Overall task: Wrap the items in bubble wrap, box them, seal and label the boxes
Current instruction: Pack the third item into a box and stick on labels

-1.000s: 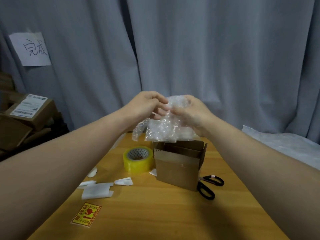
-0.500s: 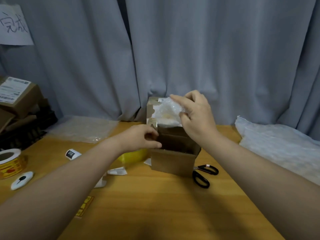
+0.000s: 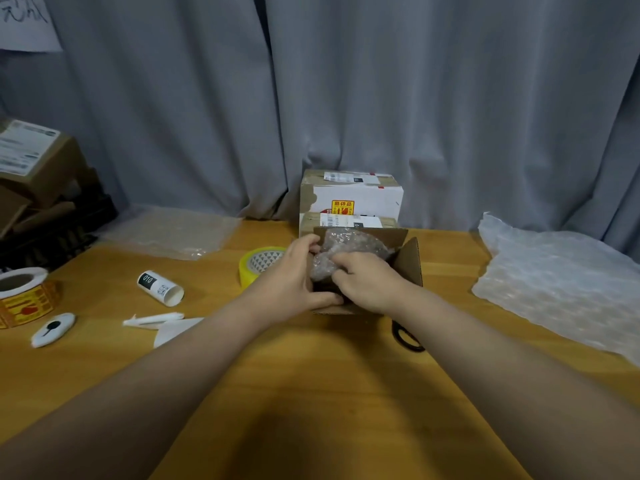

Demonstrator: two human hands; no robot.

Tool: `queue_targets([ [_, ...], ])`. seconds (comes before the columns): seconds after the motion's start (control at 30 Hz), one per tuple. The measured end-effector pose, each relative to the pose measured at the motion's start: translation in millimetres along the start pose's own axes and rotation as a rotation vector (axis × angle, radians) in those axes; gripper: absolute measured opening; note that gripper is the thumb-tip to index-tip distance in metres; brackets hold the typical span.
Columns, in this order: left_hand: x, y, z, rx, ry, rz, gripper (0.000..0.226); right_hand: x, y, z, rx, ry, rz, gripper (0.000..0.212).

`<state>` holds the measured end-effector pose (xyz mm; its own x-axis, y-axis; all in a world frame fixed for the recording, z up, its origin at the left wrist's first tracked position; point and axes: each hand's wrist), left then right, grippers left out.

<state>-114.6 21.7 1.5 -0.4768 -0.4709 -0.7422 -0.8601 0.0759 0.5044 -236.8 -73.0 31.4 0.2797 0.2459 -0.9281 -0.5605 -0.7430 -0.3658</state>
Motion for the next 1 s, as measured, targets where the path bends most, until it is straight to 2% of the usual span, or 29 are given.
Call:
queue_targets([
  [0.13, -3.8, 4.4, -6.3, 0.015, -0.023, -0.059, 0.096, -3.5, 4.6, 1.5, -0.019, 0.076, -0.119, 0.011],
  [0.2, -6.3, 6.5, -10.2, 0.023, -0.037, -0.089, 0.090, -6.5, 8.5, 4.0, -0.041, 0.112, -0.085, 0.020],
  [0.3, -9.9, 8.8, -15.5, 0.016, -0.070, -0.128, 0.088, -15.2, 6.2, 4.7, 0.058, 0.060, 0.283, 0.041],
  [0.37, -12.7, 9.6, -19.4, 0.009, -0.126, -0.202, 0.090, -18.6, 0.0, 1.0, 0.207, -0.024, 0.496, 0.040],
  [0.47, -14.8, 9.7, -25.3, 0.035, -0.215, -0.358, 0.083, -17.7, -4.4, -8.1, 0.230, -0.163, 0.670, 0.047],
  [0.53, -14.5, 9.8, -27.7, 0.042, -0.249, -0.414, 0.076, -16.7, -0.7, -16.3, 0.176, -0.238, 0.673, 0.045],
  [0.6, -12.4, 10.8, -29.5, 0.022, -0.266, -0.420, 0.072, -20.2, 1.5, -15.4, 0.123, -0.263, 0.566, 0.039],
  [0.67, -10.8, 12.0, -31.3, -0.003, -0.265, -0.414, 0.071, -25.6, 0.6, -8.2, 0.126, -0.136, 0.408, 0.035],
  [0.73, -10.4, 12.6, -34.0, -0.021, -0.252, -0.382, 0.076, -29.9, 1.6, -1.5, 0.161, 0.045, 0.401, 0.032],
  [0.77, -10.3, 12.6, -35.0, -0.028, -0.246, -0.358, 0.081, -31.4, 2.0, 0.7, 0.185, 0.064, 0.423, 0.033],
  [0.9, -10.3, 13.3, -36.1, -0.026, -0.241, -0.293, 0.092, -26.0, 11.0, -7.6, 0.282, -0.078, 0.317, 0.027],
  [0.97, -11.6, 12.7, -35.1, -0.037, -0.236, -0.264, 0.092, -23.3, 9.3, -14.5, 0.306, -0.049, 0.294, 0.031],
  [1.0, -12.4, 11.4, -35.0, -0.042, -0.234, -0.253, 0.091, -21.6, 5.7, -15.9, 0.270, 0.022, 0.293, 0.036],
])
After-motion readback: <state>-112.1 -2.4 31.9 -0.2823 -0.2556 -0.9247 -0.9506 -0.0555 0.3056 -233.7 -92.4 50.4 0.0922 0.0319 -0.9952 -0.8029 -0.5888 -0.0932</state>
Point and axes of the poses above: each hand's wrist, its own z-axis away from the middle knuckle, its own x-axis out of the palm, y = z × x, and after that the axes turned 7 degrees about x, right-handed
